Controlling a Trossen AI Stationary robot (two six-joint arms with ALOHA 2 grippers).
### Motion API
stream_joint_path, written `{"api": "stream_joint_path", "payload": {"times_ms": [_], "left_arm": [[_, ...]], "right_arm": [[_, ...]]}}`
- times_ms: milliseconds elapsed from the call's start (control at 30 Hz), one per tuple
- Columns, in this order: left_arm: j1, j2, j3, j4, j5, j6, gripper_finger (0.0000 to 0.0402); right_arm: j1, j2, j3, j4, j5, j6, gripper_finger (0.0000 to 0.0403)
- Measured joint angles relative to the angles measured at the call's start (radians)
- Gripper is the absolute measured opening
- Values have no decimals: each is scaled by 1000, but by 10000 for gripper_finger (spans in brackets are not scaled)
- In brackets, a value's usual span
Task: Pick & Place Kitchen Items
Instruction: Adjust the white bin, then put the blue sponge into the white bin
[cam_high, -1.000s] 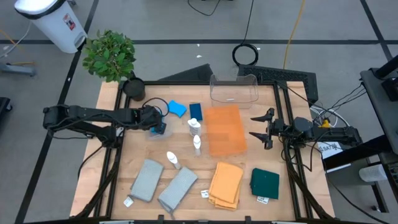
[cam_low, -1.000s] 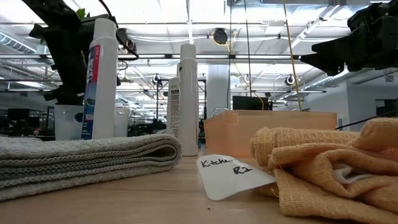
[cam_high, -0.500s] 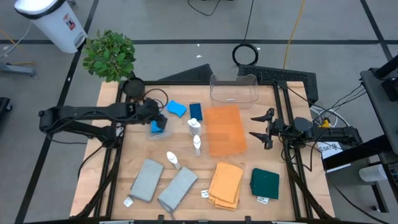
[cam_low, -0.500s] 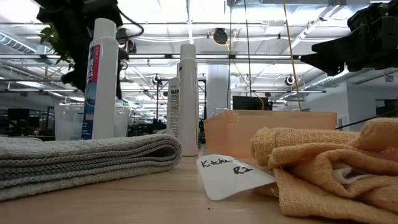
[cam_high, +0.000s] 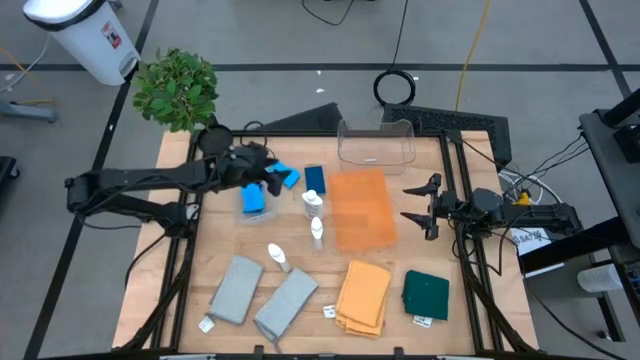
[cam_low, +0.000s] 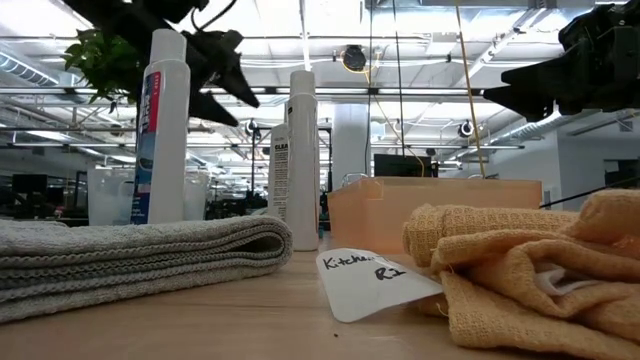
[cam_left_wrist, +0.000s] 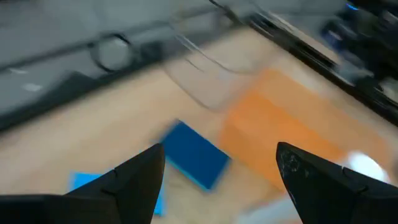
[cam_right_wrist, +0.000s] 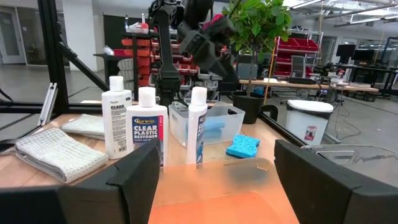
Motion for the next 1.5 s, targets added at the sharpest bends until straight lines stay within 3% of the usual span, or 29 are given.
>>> {"api": "stream_joint_path", "payload": {"times_ms": [167,433,1000,1100,1400,1500], "left_arm": [[-3,72,0,-62,177,-23,312],[-16,151,-1,-228,192,-45,312],[-16,98,13,-398,285,-72,312],[-15,86,46,-400,257,-52,312],[45,91,157,-375,13,12,312],[101,104,157,-343,16,8,312]], "right_arm": [[0,0,0,0,0,0,279],[0,0,0,0,0,0,279],[0,0,0,0,0,0,279],[0,0,0,0,0,0,279],[0,0,0,0,0,0,279],[0,0,0,0,0,0,279]]}}
